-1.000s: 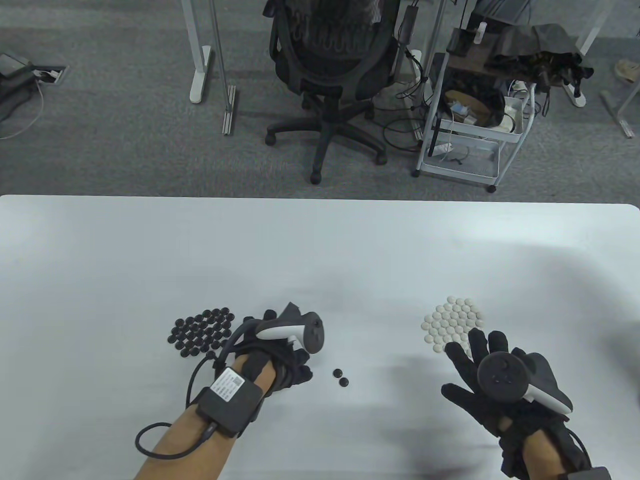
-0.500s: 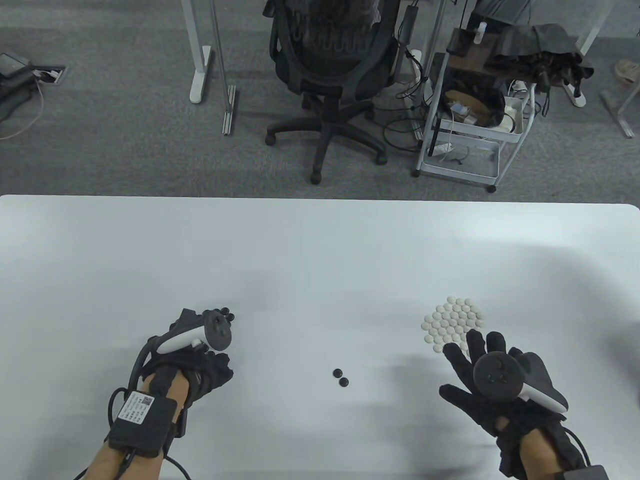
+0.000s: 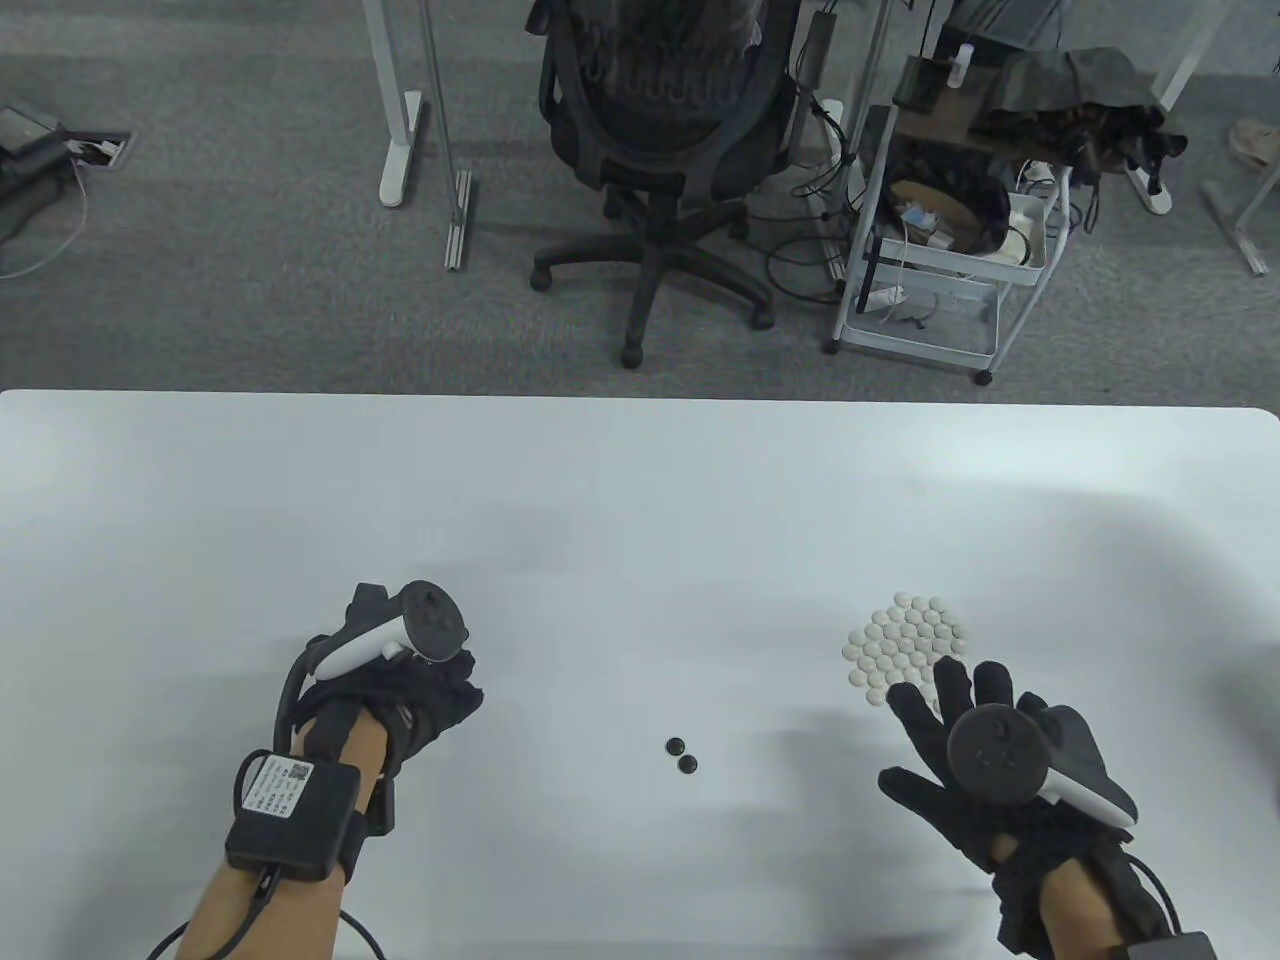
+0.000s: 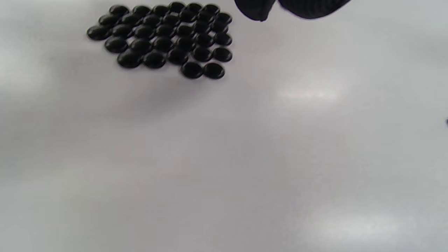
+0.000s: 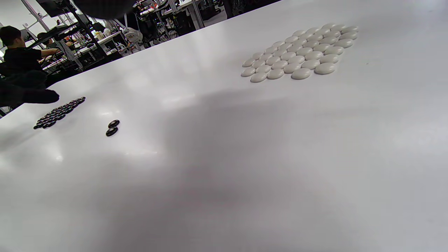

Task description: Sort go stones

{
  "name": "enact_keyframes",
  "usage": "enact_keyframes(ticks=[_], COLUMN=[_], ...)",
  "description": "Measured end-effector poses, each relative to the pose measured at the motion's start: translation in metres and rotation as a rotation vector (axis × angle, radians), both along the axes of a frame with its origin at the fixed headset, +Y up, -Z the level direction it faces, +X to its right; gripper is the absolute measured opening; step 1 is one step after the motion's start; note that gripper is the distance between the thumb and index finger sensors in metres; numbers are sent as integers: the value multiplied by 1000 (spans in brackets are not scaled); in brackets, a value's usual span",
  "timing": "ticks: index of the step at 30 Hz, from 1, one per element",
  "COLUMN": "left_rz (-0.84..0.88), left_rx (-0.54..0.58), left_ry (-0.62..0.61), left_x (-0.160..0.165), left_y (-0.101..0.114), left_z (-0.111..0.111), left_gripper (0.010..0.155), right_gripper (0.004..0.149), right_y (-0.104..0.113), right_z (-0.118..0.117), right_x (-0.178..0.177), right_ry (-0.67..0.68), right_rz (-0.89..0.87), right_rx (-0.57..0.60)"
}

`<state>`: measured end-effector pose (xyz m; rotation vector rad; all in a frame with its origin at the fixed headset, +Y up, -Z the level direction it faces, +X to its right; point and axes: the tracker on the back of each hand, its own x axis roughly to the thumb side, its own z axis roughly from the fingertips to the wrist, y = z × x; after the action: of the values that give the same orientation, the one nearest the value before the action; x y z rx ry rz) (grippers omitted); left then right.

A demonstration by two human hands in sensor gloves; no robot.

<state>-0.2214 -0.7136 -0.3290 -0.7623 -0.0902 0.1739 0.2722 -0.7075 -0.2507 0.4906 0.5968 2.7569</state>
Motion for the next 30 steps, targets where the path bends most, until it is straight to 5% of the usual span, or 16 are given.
enact_keyframes(ticks=[8, 21, 25, 30], left_rz=[-23, 77, -7, -93], left_rx=[-53, -85, -102, -76], left_ry=[-196, -490, -503, -282], left_x=[60, 182, 186, 139], left_y=[6, -24, -35, -28], left_z=[3, 8, 6, -25], left_gripper=[63, 63, 64, 65], right_gripper=[79, 78, 78, 78], right_y=[0, 0, 1, -1], right_z=[0, 0, 1, 0], right_x=[-1, 0, 0, 1], right_ry=[1, -5, -7, -9], right_rz=[4, 5, 1, 3], right_rx=[-5, -12, -8, -16])
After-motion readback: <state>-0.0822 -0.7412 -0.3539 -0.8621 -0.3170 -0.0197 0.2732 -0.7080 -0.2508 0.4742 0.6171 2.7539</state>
